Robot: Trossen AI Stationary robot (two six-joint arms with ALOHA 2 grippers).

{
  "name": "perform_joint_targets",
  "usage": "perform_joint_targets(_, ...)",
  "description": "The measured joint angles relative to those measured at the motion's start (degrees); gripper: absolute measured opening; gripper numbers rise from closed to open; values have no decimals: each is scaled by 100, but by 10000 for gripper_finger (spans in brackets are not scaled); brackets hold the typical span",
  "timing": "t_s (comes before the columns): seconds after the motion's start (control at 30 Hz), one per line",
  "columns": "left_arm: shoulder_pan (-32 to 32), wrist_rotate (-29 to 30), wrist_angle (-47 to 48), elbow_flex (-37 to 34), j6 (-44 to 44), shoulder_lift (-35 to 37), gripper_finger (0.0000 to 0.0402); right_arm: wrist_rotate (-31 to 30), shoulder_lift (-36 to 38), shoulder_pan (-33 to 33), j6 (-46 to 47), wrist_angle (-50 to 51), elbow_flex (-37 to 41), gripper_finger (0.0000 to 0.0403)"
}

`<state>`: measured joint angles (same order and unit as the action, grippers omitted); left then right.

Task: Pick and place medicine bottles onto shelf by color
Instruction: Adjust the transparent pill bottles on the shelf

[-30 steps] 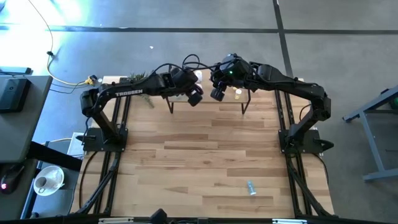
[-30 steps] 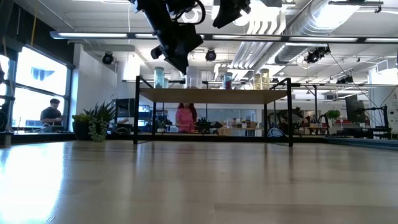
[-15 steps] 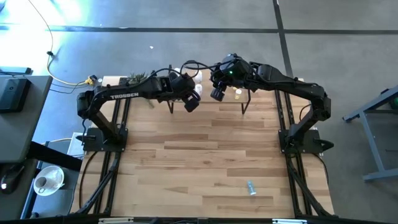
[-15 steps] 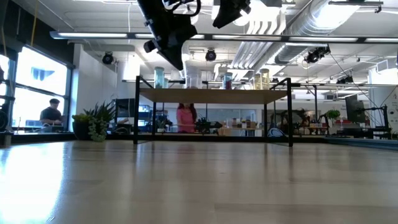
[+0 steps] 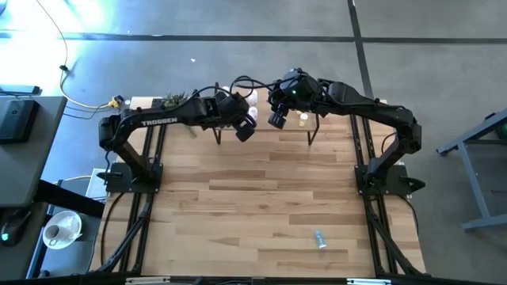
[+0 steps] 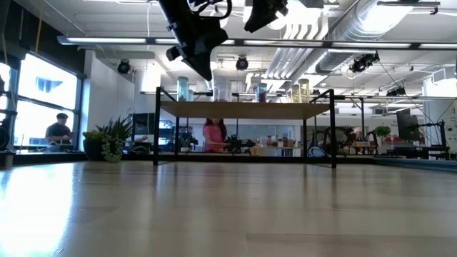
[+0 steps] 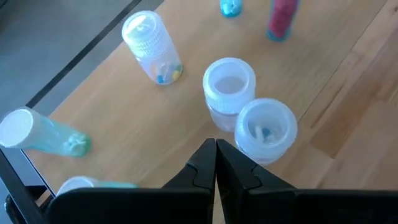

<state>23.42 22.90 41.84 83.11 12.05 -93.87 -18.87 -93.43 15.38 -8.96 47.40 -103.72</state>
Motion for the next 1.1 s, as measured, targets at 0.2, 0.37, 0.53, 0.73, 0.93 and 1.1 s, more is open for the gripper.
perform_joint_targets(0.2, 0, -53, -17, 0, -1, -15, 0, 0, 0, 0, -1, 0, 0, 142)
perform_joint_targets(0.37, 0, -295, -74, 0, 0, -15, 0, 0, 0, -1, -1, -2, 0, 142)
perform_joint_targets(0.53, 0, -304, -200, 0, -16, -15, 0, 0, 0, 0, -1, -2, 0, 142)
perform_joint_targets(0.73, 0, -400, -205, 0, -18, -15, 0, 0, 0, 0, -3, -2, 0, 142)
perform_joint_targets(0.93, 0, -563, -231, 0, -255, -15, 0, 0, 0, 0, -2, 0, 0, 142)
perform_joint_targets(1.1, 16, -531, -263, 31, -455, 11, 0, 0, 0, -1, -3, 0, -2, 142)
